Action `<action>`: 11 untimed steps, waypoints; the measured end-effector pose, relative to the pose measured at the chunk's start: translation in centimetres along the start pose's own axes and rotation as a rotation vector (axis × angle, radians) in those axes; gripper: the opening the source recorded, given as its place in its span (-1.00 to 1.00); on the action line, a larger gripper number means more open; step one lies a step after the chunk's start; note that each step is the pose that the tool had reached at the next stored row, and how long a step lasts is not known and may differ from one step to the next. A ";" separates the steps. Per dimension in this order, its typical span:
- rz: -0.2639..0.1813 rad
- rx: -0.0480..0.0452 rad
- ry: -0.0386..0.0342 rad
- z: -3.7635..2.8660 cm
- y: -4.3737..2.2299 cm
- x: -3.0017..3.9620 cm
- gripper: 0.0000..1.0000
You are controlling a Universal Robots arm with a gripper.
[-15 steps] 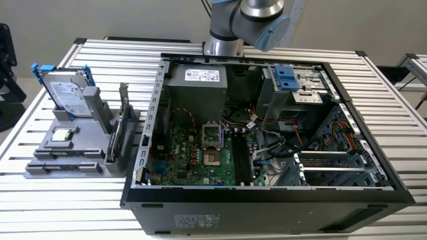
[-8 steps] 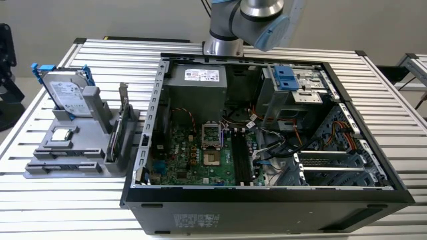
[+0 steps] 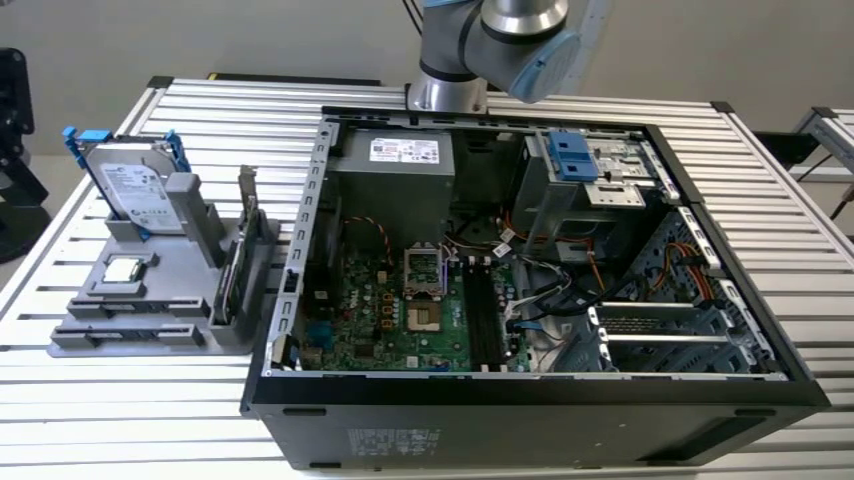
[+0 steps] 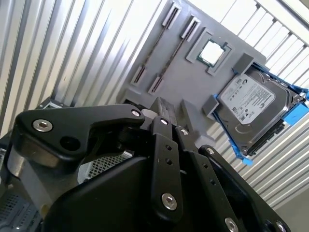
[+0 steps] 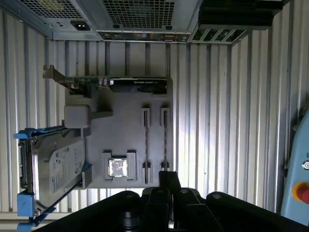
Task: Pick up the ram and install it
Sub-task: 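Pick up the ram and move it above insertion slot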
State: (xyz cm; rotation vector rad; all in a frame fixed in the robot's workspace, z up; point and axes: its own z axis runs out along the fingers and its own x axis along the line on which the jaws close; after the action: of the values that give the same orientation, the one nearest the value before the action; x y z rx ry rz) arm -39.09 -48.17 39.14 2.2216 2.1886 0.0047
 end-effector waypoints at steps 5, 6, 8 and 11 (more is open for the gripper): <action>0.009 0.0001 -0.0001 0.00 -0.01 0.00 -1.00; 0.009 0.0001 -0.0002 0.00 -0.01 0.00 -1.00; 0.009 0.0001 -0.0001 0.00 -0.01 0.00 -1.00; 0.009 0.0000 -0.0001 0.01 -0.01 0.00 -1.00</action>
State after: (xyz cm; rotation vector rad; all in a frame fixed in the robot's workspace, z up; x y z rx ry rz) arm -39.10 -48.17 39.14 2.2312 2.1788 0.0047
